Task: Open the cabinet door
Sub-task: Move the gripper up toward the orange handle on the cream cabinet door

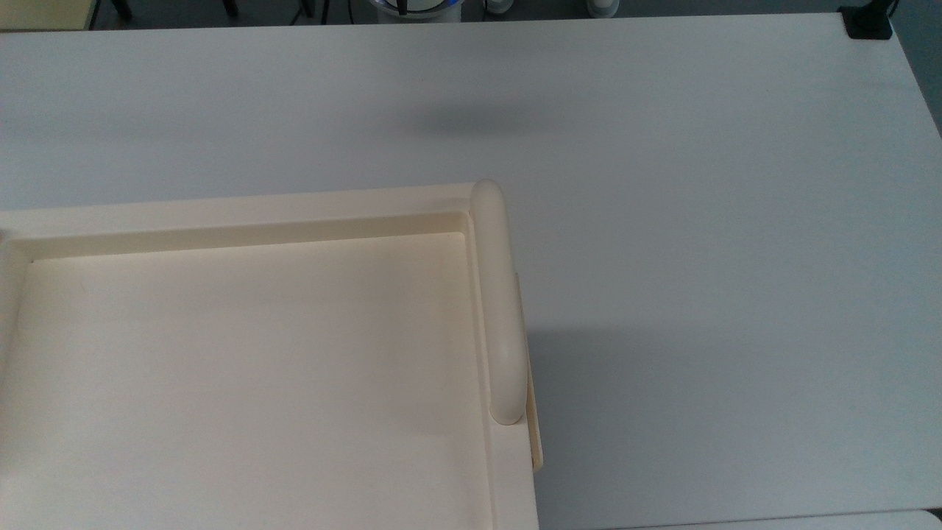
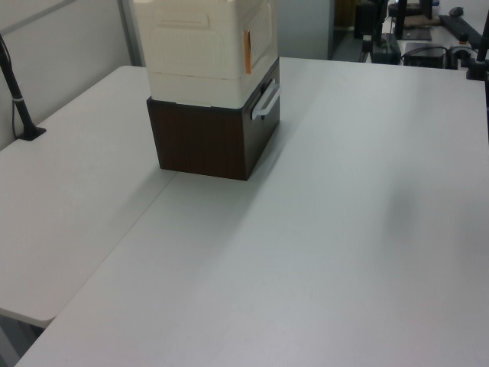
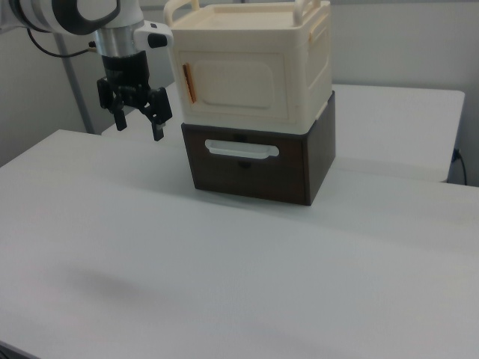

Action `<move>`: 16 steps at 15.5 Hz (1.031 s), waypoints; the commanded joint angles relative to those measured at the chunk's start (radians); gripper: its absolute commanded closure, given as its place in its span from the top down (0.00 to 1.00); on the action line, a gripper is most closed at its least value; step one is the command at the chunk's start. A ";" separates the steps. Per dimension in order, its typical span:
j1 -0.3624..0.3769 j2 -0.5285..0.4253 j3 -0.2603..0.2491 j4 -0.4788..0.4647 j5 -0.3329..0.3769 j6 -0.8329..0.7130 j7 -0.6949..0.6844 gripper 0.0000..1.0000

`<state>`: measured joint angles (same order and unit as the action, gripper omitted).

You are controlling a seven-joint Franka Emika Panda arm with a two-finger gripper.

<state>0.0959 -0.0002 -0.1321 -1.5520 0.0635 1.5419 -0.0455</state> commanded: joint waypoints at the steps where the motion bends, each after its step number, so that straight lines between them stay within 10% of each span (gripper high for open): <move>1: 0.001 -0.017 0.005 -0.023 -0.013 0.017 -0.016 1.00; 16: 0.001 -0.007 0.037 -0.016 -0.011 0.211 -0.059 1.00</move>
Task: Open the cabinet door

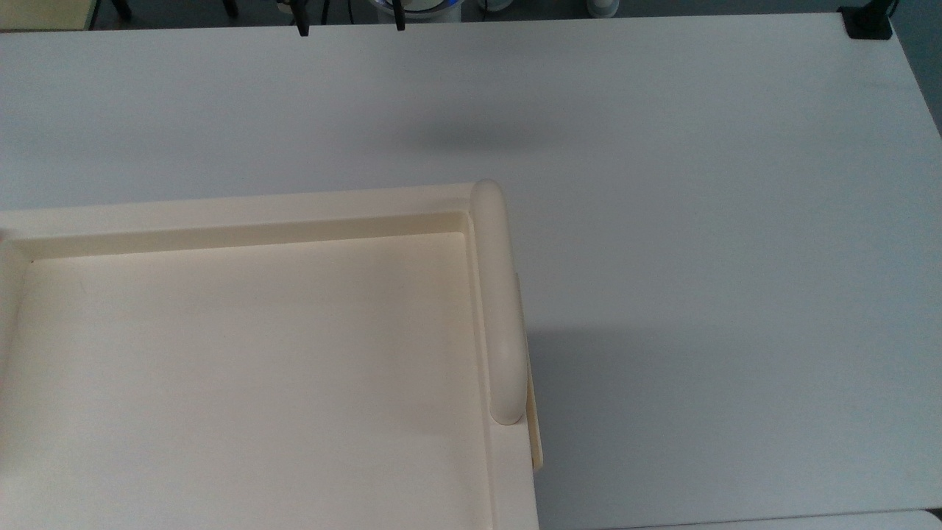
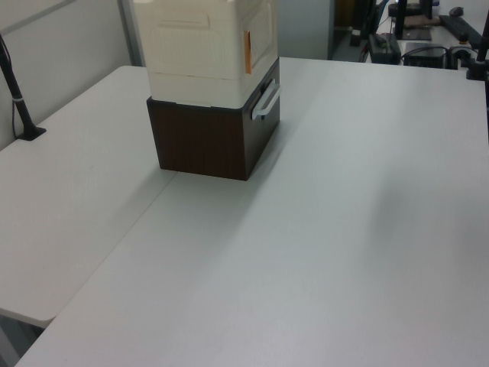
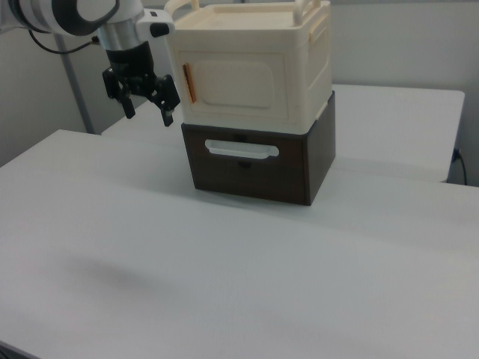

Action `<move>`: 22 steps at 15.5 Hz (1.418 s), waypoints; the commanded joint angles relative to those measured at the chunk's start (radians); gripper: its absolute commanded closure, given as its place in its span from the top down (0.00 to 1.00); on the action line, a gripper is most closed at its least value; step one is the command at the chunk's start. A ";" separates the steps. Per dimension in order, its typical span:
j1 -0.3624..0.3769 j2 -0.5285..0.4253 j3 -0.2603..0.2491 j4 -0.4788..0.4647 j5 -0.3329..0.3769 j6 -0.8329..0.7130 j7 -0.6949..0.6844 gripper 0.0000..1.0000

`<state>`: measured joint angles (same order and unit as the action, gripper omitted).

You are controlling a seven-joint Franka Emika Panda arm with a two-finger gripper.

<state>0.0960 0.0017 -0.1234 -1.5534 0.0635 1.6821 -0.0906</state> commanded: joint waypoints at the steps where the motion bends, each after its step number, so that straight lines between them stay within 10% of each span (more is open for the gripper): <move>1: 0.002 -0.008 0.030 -0.014 -0.007 0.108 -0.015 1.00; 22: 0.051 0.156 0.041 -0.017 0.125 0.769 -0.028 0.37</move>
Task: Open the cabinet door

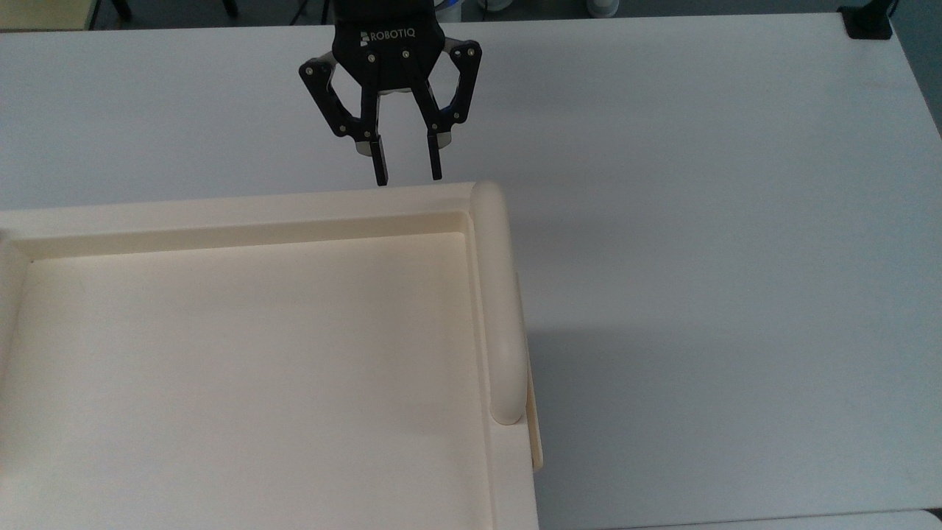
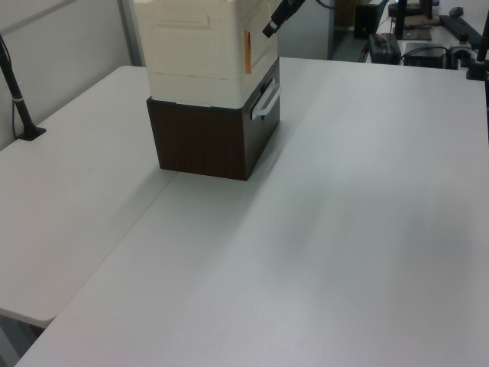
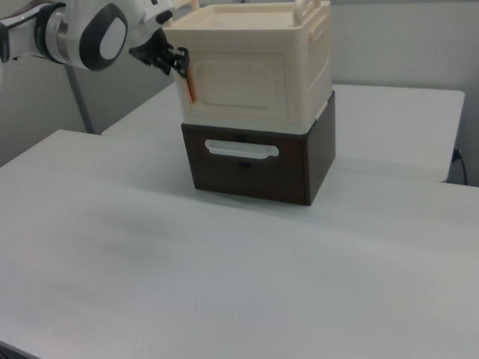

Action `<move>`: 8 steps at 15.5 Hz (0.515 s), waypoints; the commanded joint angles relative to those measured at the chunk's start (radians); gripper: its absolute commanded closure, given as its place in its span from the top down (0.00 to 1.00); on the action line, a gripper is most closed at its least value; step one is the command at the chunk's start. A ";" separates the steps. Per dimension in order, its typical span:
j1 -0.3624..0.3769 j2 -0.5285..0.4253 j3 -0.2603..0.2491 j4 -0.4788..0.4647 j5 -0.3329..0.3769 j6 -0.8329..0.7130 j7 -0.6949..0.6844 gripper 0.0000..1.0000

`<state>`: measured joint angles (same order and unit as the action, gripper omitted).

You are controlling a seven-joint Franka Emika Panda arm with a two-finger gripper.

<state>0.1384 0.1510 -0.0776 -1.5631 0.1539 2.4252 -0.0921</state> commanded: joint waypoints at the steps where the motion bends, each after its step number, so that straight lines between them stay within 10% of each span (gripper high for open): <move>1: 0.010 0.013 -0.007 -0.006 0.035 0.038 -0.024 0.37; 8: 0.023 0.062 -0.007 -0.003 0.029 0.187 -0.015 0.39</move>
<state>0.1428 0.1889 -0.0773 -1.5633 0.1664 2.5457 -0.0926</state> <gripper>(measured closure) 0.621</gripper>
